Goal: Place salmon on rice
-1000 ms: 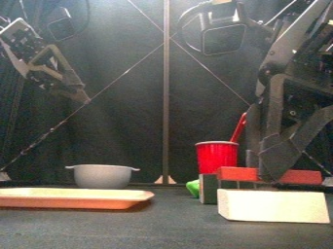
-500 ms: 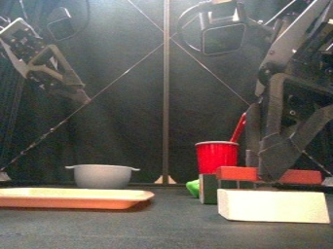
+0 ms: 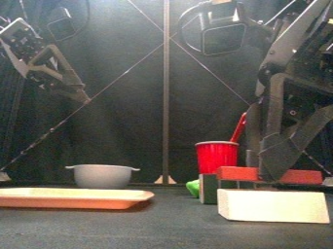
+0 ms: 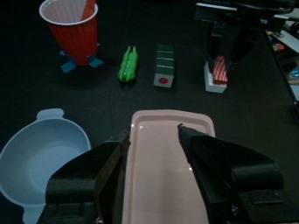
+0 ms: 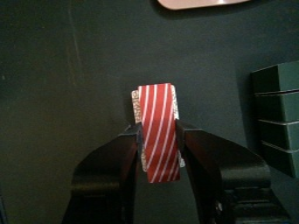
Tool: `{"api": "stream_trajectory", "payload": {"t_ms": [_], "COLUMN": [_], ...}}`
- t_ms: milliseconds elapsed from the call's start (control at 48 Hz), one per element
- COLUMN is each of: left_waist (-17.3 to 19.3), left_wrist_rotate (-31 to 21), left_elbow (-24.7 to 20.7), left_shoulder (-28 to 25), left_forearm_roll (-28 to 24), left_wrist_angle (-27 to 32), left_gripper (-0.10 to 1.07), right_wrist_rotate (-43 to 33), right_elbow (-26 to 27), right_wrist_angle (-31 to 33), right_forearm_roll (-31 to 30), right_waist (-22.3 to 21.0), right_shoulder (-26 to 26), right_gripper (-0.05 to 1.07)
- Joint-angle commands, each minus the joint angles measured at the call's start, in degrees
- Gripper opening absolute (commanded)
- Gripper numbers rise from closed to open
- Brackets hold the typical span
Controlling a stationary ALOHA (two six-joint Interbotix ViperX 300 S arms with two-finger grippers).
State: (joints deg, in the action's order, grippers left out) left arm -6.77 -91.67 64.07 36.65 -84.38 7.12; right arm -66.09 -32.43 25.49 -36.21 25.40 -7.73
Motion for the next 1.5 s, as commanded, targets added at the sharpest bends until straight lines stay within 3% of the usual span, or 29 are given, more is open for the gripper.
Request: {"api": "stream_trajectory", "payload": {"t_ms": [0,438,979,1312,1479], "left_waist": [-0.09,-0.09,-0.09,-0.09,-0.09], "left_wrist_rotate": [0.00,0.00,0.00,0.00,0.00], "left_elbow": [-0.70,-0.62,-0.62,-0.62,-0.62], "left_shoulder": [-0.09,-0.09,-0.09,-0.09,0.00], "left_forearm_roll": [-0.09,-0.09,-0.09,-0.09,-0.09], "left_wrist_angle": [0.09,0.00,0.00,0.00,0.00], "left_gripper": [0.86,0.86,0.86,0.86,0.86], "right_wrist_rotate": [0.00,0.00,0.09,0.00,0.00], "right_elbow": [1.05,0.88,1.67,1.32,1.05], "right_wrist_angle": [-0.35,-0.26,0.00,0.09,0.00], "right_forearm_roll": [0.09,0.09,-1.14,-0.79,-0.70], "right_waist": [-0.18,-0.18,0.18,0.18,0.18], "right_shoulder": [1.05,1.05,3.69,3.08,2.72], "right_gripper": [0.73,0.82,0.81,0.60,0.56]}}
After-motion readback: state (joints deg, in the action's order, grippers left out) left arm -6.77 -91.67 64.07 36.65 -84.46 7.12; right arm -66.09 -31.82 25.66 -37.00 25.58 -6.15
